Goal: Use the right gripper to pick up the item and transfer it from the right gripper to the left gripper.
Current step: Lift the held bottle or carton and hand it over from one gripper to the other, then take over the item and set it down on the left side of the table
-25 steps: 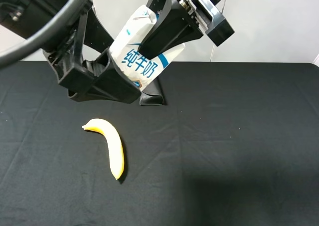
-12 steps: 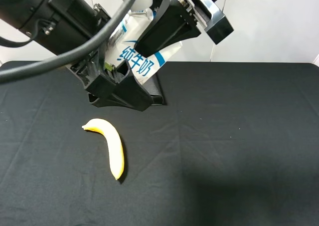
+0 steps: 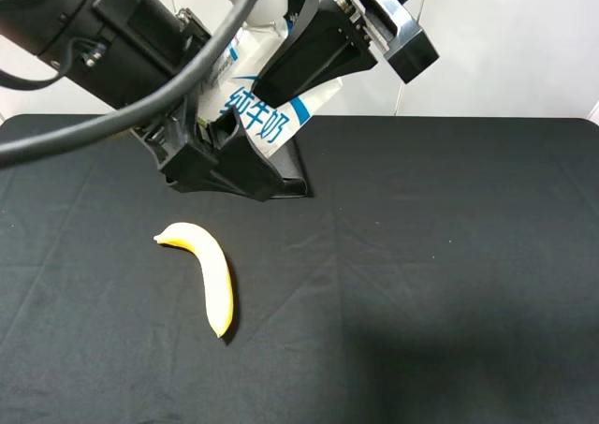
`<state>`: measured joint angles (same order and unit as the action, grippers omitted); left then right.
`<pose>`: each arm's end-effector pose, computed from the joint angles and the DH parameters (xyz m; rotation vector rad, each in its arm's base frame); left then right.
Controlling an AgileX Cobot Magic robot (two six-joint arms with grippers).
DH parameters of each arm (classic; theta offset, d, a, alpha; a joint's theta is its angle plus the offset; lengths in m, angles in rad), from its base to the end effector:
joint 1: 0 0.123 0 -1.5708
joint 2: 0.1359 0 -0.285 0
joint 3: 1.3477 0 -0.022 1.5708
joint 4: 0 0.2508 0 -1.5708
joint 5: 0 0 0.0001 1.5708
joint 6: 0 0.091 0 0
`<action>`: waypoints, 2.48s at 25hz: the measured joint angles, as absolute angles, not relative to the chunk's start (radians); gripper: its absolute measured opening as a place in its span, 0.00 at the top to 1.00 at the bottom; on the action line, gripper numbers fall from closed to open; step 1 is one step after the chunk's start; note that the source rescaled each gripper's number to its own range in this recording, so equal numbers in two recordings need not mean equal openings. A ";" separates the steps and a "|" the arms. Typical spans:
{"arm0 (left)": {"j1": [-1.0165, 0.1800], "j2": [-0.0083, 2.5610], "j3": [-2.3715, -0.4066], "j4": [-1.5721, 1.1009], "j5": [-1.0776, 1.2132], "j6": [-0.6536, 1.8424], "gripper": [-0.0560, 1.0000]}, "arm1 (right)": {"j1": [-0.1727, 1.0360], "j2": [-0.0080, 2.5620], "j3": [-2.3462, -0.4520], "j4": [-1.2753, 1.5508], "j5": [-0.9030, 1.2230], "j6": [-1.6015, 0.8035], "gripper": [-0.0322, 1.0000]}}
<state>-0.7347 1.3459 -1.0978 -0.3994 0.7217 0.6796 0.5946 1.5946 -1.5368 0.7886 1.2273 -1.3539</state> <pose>0.1952 -0.2079 0.3227 1.3799 2.0018 -0.4787 0.2374 0.2339 0.3742 -1.9032 1.4852 0.7673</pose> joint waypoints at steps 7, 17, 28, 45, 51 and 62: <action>-0.735 1.346 -1.107 -0.392 0.678 0.698 0.91 | 0.595 1.593 -1.537 0.790 1.240 -1.367 0.90; -0.735 1.346 -1.107 -0.395 0.672 0.707 0.91 | 0.595 1.586 -1.537 0.786 1.238 -1.365 0.90; -0.735 1.347 -1.107 -0.395 0.673 0.708 0.94 | 0.595 1.584 -1.542 0.819 1.167 -1.285 0.05; -0.735 1.347 -1.107 -0.393 0.675 0.708 0.94 | 0.595 1.502 -1.542 0.740 1.176 -1.222 0.00; -0.735 1.347 -1.107 -0.393 0.675 0.708 0.94 | 0.595 1.436 -1.542 0.596 1.205 -1.097 0.00; -0.735 1.347 -1.107 -0.393 0.675 0.708 0.94 | 0.595 1.308 -1.542 0.318 1.215 -0.768 0.00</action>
